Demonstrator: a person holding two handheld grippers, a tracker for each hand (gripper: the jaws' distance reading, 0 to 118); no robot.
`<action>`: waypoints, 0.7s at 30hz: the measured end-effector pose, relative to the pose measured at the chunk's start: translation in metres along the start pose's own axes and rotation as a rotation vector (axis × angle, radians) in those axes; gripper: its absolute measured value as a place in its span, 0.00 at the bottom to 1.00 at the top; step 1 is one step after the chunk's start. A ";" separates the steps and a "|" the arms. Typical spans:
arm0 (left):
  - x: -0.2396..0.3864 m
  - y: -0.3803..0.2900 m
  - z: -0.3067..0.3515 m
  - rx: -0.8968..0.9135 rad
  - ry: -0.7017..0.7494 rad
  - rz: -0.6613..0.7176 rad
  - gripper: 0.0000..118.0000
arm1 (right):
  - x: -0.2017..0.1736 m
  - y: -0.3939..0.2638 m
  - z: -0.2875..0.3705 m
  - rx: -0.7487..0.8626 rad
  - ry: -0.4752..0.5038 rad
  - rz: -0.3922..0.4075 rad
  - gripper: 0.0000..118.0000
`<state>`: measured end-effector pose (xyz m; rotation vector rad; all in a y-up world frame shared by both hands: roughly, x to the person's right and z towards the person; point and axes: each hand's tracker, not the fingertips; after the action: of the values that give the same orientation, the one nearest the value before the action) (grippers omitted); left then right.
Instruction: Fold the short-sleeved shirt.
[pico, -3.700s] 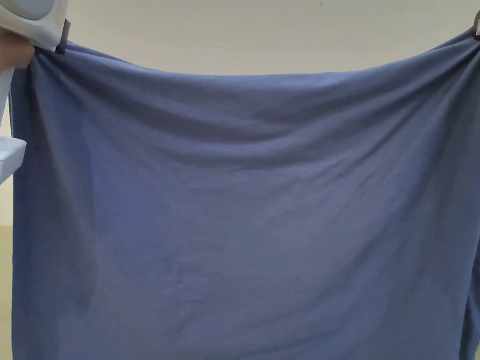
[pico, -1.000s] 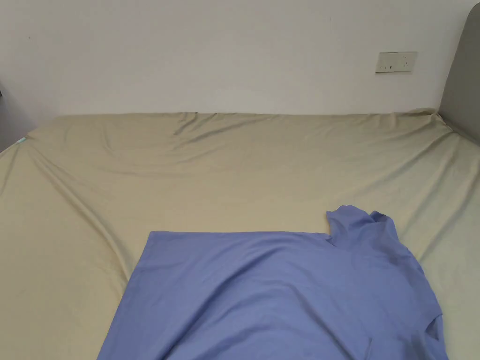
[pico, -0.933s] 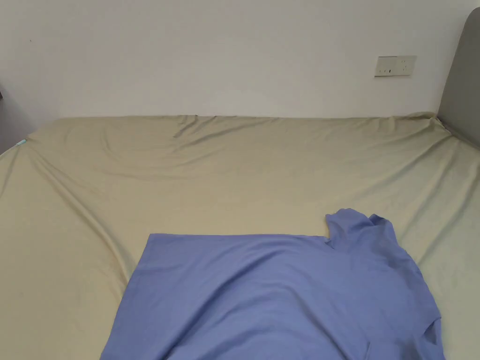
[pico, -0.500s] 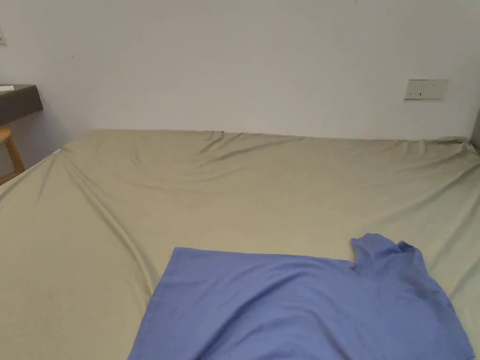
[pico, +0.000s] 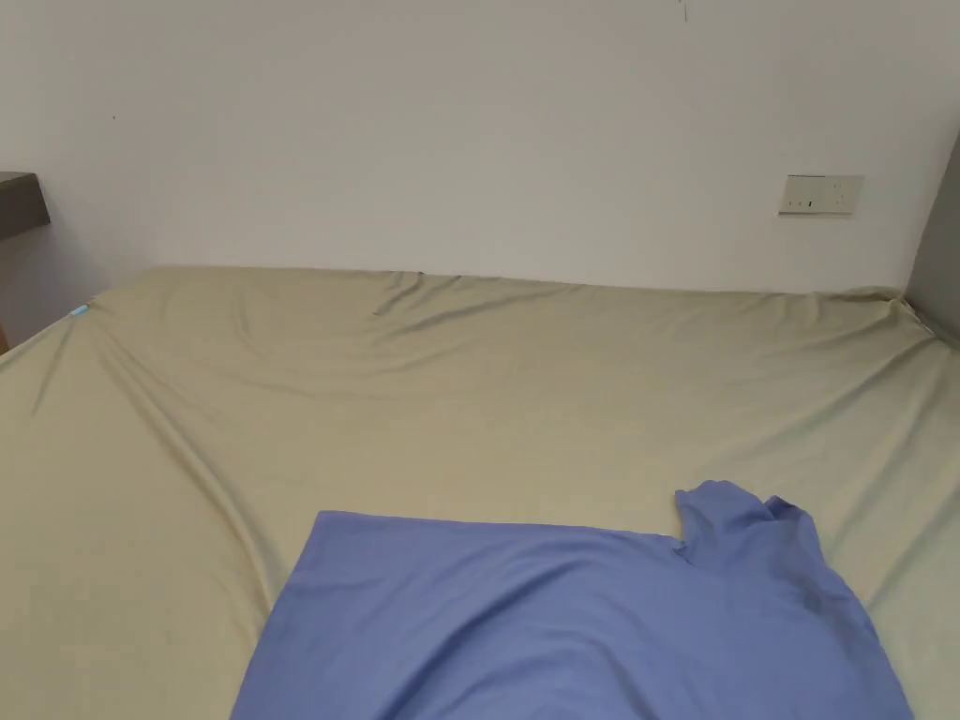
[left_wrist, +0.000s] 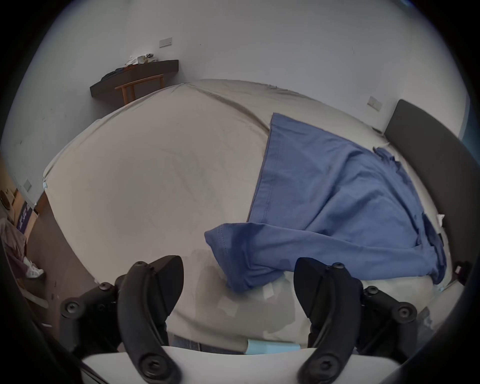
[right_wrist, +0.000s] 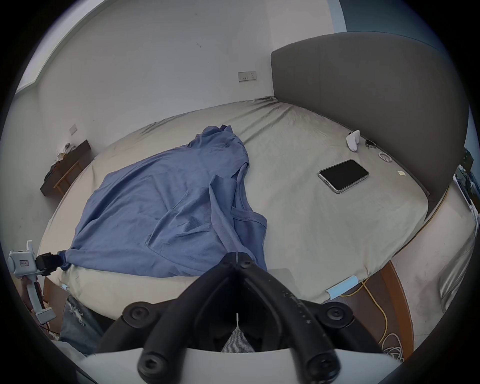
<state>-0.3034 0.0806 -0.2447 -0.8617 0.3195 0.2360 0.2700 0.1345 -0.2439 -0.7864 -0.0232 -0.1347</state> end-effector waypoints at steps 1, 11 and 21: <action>0.001 0.001 -0.005 -0.002 -0.001 0.004 0.67 | 0.001 0.001 -0.002 -0.002 -0.003 -0.001 0.02; 0.017 0.016 -0.014 -0.067 -0.071 0.177 0.06 | -0.010 0.007 -0.006 -0.024 -0.058 0.050 0.61; 0.011 0.018 -0.026 -0.089 -0.057 0.123 0.06 | -0.003 0.004 -0.060 -0.134 -0.094 0.023 0.85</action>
<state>-0.3040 0.0730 -0.2770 -0.9225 0.3105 0.3908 0.2661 0.0952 -0.2895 -0.9264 -0.0945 -0.0780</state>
